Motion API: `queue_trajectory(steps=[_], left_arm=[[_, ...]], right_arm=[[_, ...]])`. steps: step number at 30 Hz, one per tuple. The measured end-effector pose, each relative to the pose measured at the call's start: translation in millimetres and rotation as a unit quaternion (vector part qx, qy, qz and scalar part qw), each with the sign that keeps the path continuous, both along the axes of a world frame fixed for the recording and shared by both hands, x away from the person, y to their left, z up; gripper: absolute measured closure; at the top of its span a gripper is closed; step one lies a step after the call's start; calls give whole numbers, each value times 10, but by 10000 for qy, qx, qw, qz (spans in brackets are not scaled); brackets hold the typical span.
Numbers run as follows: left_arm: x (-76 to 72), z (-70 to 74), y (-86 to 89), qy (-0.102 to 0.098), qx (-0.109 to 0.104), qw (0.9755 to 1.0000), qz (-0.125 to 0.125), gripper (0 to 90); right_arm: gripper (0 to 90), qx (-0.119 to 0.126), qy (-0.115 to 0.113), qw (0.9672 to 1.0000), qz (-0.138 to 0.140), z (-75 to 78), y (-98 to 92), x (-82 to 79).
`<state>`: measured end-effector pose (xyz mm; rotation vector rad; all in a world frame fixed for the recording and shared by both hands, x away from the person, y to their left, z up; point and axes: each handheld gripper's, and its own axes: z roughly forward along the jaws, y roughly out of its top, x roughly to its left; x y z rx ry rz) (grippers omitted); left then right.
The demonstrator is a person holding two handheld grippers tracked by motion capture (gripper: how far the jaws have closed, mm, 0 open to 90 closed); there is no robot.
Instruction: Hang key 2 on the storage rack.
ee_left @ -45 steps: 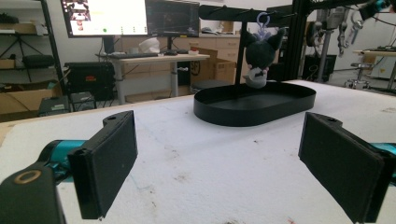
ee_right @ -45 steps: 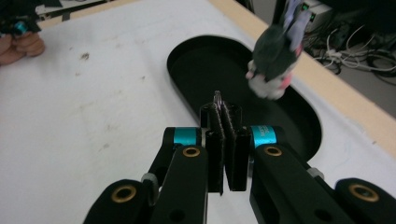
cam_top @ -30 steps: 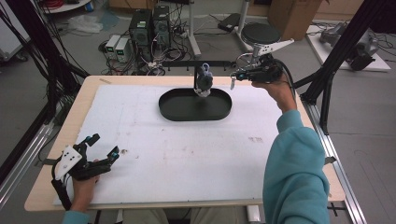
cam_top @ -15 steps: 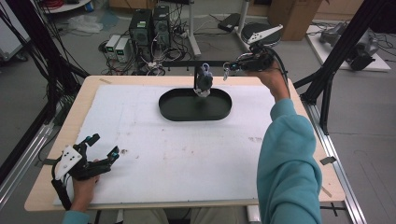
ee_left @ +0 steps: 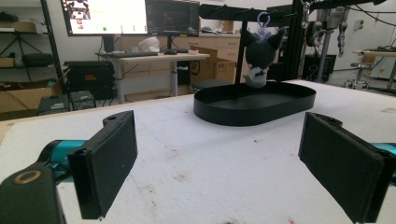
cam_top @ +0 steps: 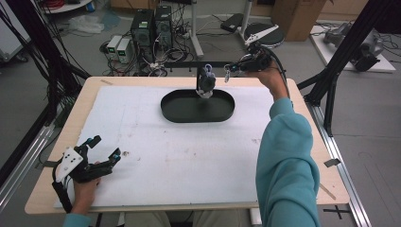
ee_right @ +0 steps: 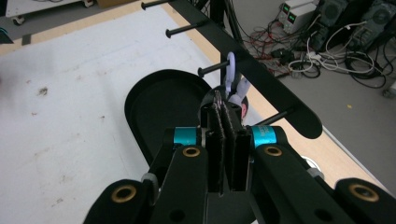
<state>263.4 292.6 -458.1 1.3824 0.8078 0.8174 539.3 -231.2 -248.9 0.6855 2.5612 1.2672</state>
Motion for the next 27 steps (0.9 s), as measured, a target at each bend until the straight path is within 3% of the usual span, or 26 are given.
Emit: queue_trajectory(steps=[13,27], left_arm=[[2,1,3,6,-1,10000,-4,121],[2,1,3,5,1,10000,-2,121]], right_arm=[[888,-229,112,9996,-150,-103,35,65],[888,-273,98,9993,-254,-146,27,110]])
